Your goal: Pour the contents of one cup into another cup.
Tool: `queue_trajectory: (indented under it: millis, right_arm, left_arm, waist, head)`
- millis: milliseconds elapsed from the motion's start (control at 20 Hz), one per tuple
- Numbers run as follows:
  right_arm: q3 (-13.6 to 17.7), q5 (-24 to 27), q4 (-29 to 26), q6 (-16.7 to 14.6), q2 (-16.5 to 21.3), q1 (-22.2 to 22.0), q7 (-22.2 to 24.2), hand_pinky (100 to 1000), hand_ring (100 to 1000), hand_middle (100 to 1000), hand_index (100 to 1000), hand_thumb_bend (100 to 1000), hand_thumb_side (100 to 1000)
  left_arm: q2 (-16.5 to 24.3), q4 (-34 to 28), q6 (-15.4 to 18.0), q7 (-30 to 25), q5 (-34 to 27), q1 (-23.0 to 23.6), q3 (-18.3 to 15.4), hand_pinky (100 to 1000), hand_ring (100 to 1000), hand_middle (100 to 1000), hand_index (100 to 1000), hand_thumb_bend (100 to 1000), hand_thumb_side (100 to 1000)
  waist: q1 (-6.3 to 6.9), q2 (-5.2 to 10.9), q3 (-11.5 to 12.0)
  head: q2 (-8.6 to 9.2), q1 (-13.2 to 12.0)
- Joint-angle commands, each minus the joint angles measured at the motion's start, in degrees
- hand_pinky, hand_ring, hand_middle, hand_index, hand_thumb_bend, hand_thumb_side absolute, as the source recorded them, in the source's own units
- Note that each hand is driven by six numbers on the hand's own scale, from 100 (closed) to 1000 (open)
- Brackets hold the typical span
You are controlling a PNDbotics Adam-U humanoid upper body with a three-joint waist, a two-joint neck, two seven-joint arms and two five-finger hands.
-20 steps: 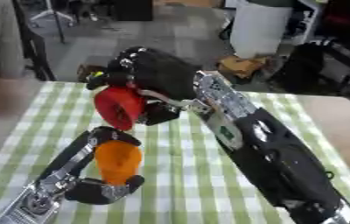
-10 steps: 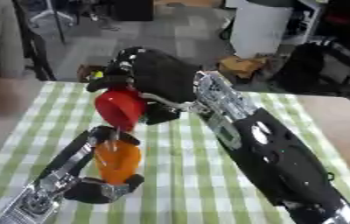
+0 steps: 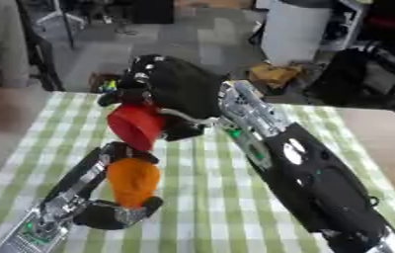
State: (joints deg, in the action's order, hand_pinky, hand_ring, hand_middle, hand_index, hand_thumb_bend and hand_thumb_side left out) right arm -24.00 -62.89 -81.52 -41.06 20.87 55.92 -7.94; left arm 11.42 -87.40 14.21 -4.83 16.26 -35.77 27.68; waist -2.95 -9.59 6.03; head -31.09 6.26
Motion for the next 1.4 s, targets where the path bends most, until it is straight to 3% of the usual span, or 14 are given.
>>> queue_trajectory:
  millis: [50,400,850,1150,1250,1400]
  right_arm:
    - [0.7,0.4,-0.6,0.3,0.8,0.8,-0.5,589,536,423,811,195,100]
    - [1.4,6.3,-0.3,2.2,0.8,0.1,0.4,537,510,331,808,170,100]
    - [2.0,23.7,-4.1,7.4,1.3,-2.3,6.9,452,469,278,801,108,100]
    - [1.8,31.6,-7.8,9.8,0.1,-2.9,10.6,430,459,271,798,100,100]
    - [1.9,33.3,-8.6,10.5,0.0,-3.3,11.5,427,458,270,798,100,100]
    - [2.0,34.6,-9.4,11.2,-0.2,-3.9,12.4,422,456,267,798,100,100]
  left_arm:
    - [-0.1,-0.9,0.0,0.2,0.1,-0.7,-0.7,178,266,325,670,100,166]
    - [0.4,1.1,1.0,2.1,3.0,-0.2,-1.4,187,274,332,674,100,175]
    - [-0.3,9.6,5.1,9.4,10.0,-0.3,-3.4,235,305,356,683,277,232]
    - [-1.9,18.1,8.1,17.8,16.6,-1.2,-5.7,291,347,393,699,507,361]
    - [-2.5,20.8,9.0,20.7,19.5,-1.2,-6.4,304,360,405,705,547,385]
    - [-2.7,23.7,10.1,24.4,24.1,-1.0,-7.3,422,467,507,775,922,496]
  waist:
    - [0.34,1.09,0.0]
    - [0.35,1.01,-0.1]
    - [0.0,0.64,-1.0]
    - [-0.51,0.26,-1.8]
    - [-0.64,0.15,-2.0]
    - [-0.81,0.0,-2.4]
  head:
    - [0.77,-0.2]
    - [0.83,-0.2]
    - [0.83,-0.5]
    - [0.79,-0.4]
    - [0.79,-0.4]
    - [0.81,-0.3]
